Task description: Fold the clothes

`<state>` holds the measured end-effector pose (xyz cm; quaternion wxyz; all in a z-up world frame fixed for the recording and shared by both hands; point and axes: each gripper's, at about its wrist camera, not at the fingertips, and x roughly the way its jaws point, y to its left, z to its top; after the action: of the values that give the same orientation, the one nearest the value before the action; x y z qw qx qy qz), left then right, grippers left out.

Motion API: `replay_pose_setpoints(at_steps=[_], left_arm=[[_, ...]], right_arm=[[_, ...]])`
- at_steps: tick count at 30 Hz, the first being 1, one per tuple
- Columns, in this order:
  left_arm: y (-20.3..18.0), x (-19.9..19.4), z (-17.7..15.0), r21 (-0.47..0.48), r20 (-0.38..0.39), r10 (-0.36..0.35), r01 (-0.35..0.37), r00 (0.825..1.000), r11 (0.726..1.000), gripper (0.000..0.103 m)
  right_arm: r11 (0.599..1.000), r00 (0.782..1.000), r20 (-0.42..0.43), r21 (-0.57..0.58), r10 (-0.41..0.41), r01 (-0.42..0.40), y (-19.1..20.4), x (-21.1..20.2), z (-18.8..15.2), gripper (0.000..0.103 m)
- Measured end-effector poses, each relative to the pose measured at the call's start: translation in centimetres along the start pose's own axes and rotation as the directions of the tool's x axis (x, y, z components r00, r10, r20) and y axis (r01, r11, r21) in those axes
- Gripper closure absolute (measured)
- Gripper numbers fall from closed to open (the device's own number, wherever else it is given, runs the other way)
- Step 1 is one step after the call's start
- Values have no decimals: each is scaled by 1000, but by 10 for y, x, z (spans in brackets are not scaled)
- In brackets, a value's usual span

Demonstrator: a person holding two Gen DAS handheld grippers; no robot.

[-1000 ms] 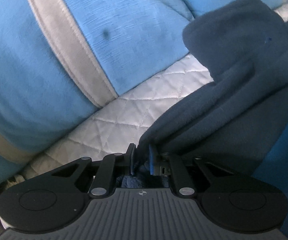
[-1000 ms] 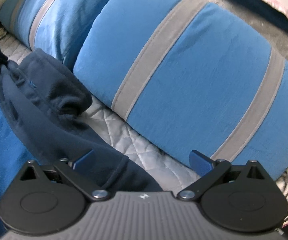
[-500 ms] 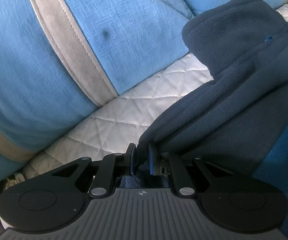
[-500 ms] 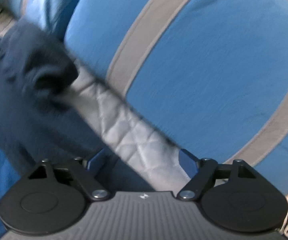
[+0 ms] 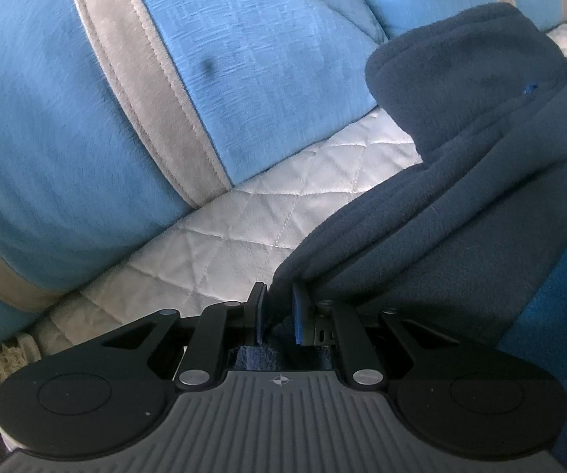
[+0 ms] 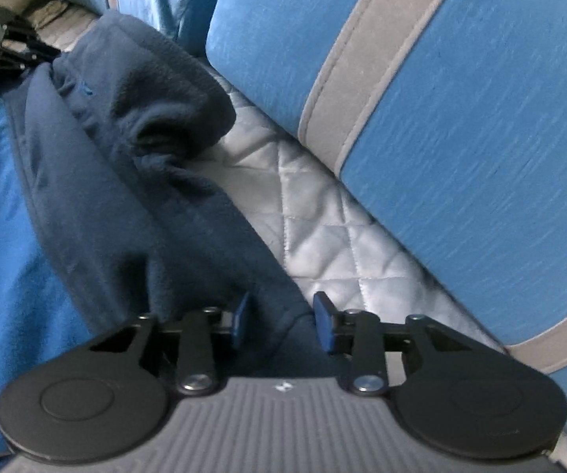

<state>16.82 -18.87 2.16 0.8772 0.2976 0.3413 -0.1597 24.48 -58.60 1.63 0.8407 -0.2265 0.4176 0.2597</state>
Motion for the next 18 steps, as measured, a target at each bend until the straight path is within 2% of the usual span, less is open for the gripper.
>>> replay_pose_setpoints(at_steps=[3,5,7,9,18], left_arm=[[-1,-1,0,16,6,1,-1,1000,1000,88],[-5,-2,1,59,9,20,-21,1000,998,89],[-11,-2,3,108,8,49,-49,999,993,89],[-16,-2,6,142,11,82,-82,997,986,89],[-45,11,15,350,60,245,-250,968,903,91]], right_arm=[[1000,1000,-11,15,0,0,1,-3,0,77],[995,997,-5,-53,-82,82,14,-5,1,88],[977,985,14,-125,-174,174,29,-5,2,90],[959,974,33,-166,-226,229,40,-6,1,90],[901,928,91,-220,-361,373,50,-10,0,92]])
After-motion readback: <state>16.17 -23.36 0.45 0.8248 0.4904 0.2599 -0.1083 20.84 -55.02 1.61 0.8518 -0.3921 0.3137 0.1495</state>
